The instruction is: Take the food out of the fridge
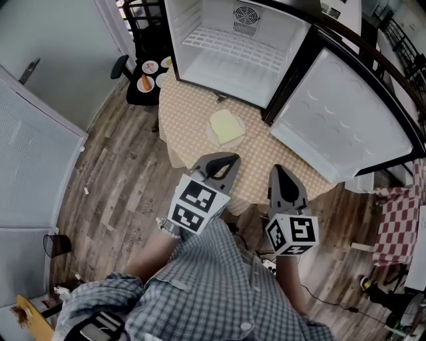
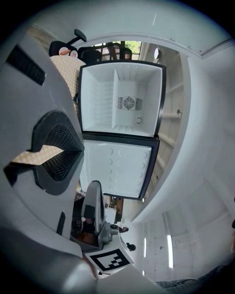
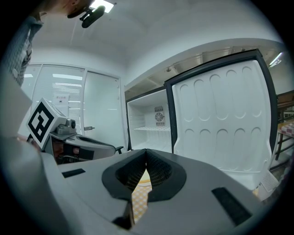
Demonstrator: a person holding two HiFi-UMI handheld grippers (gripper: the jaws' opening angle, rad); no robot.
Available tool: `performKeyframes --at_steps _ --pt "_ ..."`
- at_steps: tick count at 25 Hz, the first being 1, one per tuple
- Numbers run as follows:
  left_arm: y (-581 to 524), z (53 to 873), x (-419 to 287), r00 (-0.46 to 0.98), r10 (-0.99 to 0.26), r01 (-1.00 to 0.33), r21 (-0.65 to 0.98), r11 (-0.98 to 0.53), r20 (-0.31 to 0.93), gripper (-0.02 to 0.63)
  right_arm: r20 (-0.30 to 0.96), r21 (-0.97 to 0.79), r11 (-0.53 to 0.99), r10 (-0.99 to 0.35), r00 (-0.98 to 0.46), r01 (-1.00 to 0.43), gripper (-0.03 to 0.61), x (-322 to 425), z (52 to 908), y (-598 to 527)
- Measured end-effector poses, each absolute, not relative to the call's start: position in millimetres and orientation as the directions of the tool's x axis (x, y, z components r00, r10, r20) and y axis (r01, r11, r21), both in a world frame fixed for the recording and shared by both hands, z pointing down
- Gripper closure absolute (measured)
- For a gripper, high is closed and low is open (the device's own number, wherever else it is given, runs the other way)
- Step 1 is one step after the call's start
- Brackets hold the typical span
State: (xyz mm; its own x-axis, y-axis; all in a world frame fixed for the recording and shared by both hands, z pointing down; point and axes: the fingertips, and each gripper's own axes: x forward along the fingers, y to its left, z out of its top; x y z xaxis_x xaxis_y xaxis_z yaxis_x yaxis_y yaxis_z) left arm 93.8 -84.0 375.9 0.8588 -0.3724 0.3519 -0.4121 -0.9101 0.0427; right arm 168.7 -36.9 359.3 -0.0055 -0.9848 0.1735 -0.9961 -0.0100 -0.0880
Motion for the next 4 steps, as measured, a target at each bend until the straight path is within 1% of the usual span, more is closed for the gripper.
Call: performKeyframes --at_steps 4 --pt "-76.8 374.4 95.4 0.860 -0.368 -0.408 0.042 -0.912 0.355 0.607 0.174 -0.092 -0.007 -0.985 -0.009 -0.996 0.569 166.8 358.4 -32.3"
